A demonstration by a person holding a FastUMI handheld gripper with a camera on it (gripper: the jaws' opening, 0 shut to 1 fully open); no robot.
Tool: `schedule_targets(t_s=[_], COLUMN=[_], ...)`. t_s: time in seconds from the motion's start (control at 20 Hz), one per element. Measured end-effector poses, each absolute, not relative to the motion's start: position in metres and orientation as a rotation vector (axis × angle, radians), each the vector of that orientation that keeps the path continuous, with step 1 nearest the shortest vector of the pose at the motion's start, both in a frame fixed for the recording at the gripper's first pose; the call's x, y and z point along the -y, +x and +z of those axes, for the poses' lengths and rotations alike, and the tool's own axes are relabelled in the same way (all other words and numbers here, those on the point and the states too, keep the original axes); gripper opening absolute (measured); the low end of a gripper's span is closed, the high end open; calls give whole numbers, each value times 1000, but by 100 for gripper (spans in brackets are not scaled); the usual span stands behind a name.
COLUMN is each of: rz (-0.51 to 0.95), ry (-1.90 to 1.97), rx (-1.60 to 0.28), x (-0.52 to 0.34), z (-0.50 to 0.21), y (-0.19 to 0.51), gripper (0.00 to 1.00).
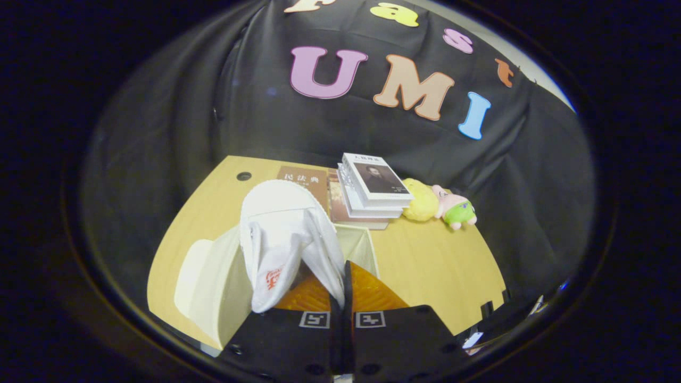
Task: Open the storage box then place both shoes into the box .Put the left shoe in first, then the right shoe, with the right side of both shoes facing outward in a uniform manner.
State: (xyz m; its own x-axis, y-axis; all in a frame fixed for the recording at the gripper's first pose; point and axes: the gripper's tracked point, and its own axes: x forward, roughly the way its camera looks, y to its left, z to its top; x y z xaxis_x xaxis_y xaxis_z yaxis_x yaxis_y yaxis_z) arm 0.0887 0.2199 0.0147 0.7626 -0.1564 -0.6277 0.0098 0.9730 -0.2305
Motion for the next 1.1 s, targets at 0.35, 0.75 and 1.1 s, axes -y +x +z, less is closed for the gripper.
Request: schedule_targets(t_s=[0.35, 0.75, 1.1], rz=[-173, -186, -108], ry=[-222, -166, -89], rx=[-827, -1029, -1034], x=[-192, -185, -193], z=[-61, -109, -85], y=[103, 74, 61], gripper=[4, 6, 31])
